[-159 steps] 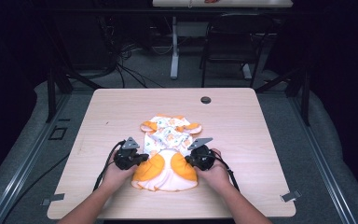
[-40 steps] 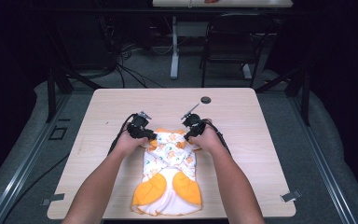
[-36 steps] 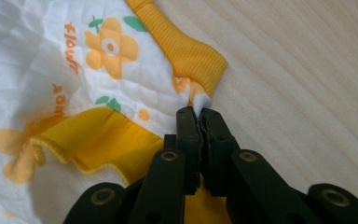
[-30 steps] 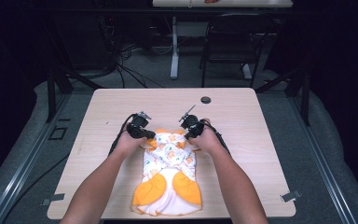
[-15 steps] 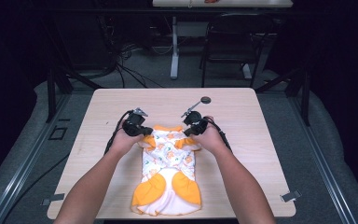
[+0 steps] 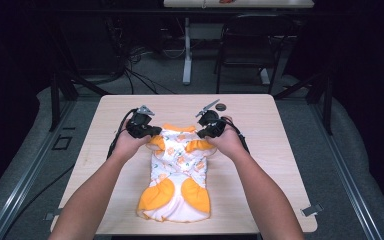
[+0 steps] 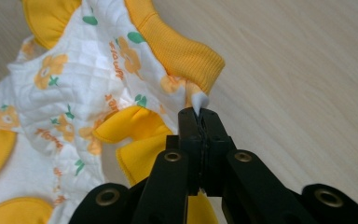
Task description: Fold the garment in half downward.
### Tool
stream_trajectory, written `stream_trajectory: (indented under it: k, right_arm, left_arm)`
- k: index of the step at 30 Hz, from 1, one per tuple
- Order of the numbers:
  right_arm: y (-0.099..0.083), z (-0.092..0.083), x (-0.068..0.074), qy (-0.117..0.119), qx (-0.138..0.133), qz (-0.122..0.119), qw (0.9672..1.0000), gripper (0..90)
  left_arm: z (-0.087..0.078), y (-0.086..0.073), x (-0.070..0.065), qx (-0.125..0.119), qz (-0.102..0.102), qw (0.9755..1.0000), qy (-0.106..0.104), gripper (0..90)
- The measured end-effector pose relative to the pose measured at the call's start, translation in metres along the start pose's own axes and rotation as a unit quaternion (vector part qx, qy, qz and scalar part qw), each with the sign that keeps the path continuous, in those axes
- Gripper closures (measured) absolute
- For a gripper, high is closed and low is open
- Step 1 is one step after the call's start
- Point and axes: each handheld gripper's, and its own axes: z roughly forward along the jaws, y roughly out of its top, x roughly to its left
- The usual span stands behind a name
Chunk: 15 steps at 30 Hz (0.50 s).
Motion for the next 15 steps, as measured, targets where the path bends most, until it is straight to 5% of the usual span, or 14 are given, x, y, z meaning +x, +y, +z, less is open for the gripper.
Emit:
stream_trajectory:
  k: [15]
  right_arm:
    - [0.021, -0.027, -0.001, -0.029, -0.029, -0.023, 0.9989, 89.4]
  left_arm:
    - [-0.022, 0.021, 0.001, -0.032, 0.010, 0.9993, 0.017, 89.2]
